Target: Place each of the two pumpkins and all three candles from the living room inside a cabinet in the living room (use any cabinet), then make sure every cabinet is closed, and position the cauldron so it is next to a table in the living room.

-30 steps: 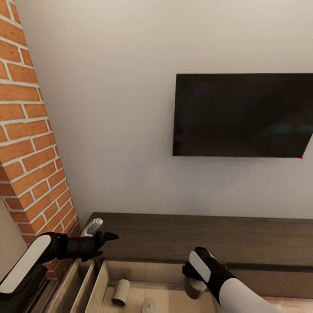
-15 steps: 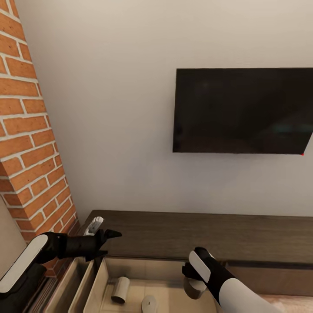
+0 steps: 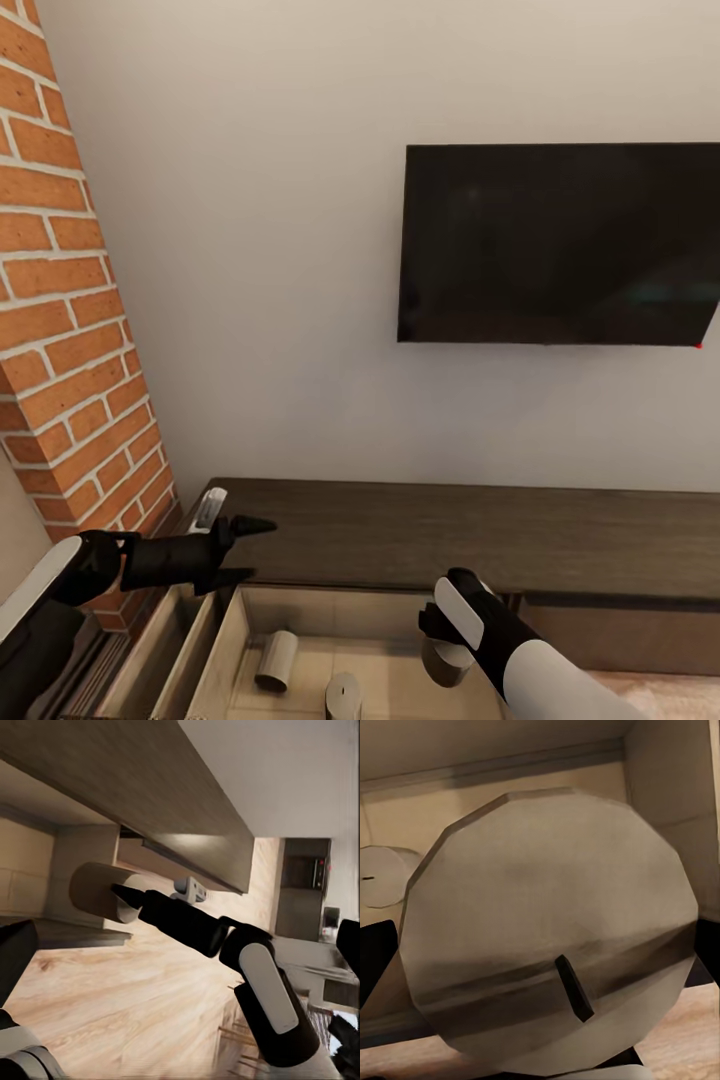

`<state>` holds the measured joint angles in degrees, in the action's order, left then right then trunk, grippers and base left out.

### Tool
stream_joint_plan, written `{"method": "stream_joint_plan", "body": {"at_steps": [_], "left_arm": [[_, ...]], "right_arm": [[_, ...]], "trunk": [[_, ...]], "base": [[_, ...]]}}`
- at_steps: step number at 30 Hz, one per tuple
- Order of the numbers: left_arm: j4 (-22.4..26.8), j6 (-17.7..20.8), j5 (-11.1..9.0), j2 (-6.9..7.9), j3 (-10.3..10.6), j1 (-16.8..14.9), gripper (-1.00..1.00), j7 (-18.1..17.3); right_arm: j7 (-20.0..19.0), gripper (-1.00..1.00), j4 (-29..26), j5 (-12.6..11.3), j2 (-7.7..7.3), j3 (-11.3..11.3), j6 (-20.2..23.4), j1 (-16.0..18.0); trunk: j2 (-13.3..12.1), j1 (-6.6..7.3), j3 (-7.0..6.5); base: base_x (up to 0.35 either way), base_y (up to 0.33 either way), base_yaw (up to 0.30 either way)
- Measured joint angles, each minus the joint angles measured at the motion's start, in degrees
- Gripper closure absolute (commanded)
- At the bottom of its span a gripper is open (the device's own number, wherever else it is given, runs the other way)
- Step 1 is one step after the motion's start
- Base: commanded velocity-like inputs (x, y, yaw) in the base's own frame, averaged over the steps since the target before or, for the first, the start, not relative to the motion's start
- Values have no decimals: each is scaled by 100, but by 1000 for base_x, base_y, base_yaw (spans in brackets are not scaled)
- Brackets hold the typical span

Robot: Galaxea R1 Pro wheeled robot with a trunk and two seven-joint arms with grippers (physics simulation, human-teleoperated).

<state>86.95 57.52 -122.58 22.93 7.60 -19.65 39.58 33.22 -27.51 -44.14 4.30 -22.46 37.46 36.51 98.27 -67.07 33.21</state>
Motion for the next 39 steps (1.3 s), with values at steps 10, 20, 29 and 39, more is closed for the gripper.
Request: {"method": "stream_joint_plan", "body": {"at_steps": [10, 20, 29, 39], "left_arm": [[83, 17, -704, 62, 17, -7, -100, -49], [154, 20, -813, 99, 111, -5, -100, -60], [159, 20, -818, 113, 129, -6, -100, -60], [162, 20, -827, 129, 125, -7, -100, -60]], "right_arm": [[0, 100, 2, 6, -3, -7, -1, 0], [0, 100, 6, 14, -3, -8, 0, 0], [0, 100, 0, 14, 0, -8, -4, 0], [0, 100, 3, 16, -3, -11, -31, 0]], "trunk": [[401, -220, 180], [802, -439, 359], [1163, -637, 521], [1565, -857, 700]], "base": [[0, 0, 0], [0, 0, 0], [0, 0, 0], [0, 0, 0]]}}
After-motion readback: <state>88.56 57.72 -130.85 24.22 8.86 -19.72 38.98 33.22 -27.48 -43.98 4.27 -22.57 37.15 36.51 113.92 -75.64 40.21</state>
